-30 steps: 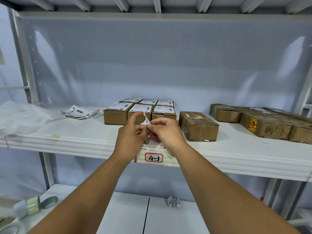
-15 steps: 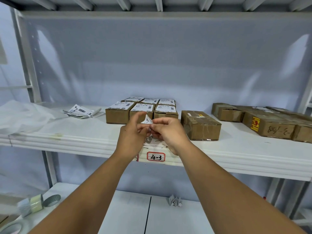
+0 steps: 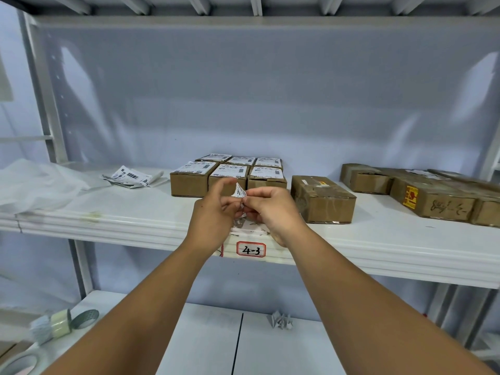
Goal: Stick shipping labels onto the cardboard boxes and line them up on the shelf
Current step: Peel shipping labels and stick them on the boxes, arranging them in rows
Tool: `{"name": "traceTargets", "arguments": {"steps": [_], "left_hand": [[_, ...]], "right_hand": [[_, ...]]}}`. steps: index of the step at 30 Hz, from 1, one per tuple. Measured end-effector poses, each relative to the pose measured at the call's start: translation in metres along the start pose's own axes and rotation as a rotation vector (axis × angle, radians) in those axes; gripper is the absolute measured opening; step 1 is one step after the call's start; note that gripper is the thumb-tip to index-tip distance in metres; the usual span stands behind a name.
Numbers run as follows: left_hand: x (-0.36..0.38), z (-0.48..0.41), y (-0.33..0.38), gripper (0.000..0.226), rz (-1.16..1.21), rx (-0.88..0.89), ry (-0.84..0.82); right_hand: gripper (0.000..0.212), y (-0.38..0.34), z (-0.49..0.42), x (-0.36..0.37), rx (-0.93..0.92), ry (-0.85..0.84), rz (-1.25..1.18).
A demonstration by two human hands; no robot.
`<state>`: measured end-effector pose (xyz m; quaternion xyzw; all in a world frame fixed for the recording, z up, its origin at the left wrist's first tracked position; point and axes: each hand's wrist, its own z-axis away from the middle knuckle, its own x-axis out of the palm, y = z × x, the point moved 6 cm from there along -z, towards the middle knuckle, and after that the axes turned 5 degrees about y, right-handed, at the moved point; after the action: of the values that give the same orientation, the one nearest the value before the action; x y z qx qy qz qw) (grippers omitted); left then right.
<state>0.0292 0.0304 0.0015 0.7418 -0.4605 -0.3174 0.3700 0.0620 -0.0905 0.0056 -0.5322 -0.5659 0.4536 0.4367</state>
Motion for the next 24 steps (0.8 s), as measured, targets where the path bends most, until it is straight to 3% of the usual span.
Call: {"name": "traceTargets", "arguments": {"steps": [9,18,24], "left_hand": [[-0.0016,0.0025,0.0032,0.043,-0.076,0.027,0.022],[-0.0016,0.0031,0.0065,0.061,-0.112,0.034,0.031],[0.0010,0.0057,0.0083,0.056,-0.127,0.037,0.080]], "right_hand": [[0.021,-0.0013,0.0019,0.0003,-0.005,-0.007,0.005],[0.016,-0.0045,0.0061,0.0013,-0.017,-0.025,0.029],[0.014,-0.0043,0.0052,0.0009,-0.021,-0.001,0.034]]}}
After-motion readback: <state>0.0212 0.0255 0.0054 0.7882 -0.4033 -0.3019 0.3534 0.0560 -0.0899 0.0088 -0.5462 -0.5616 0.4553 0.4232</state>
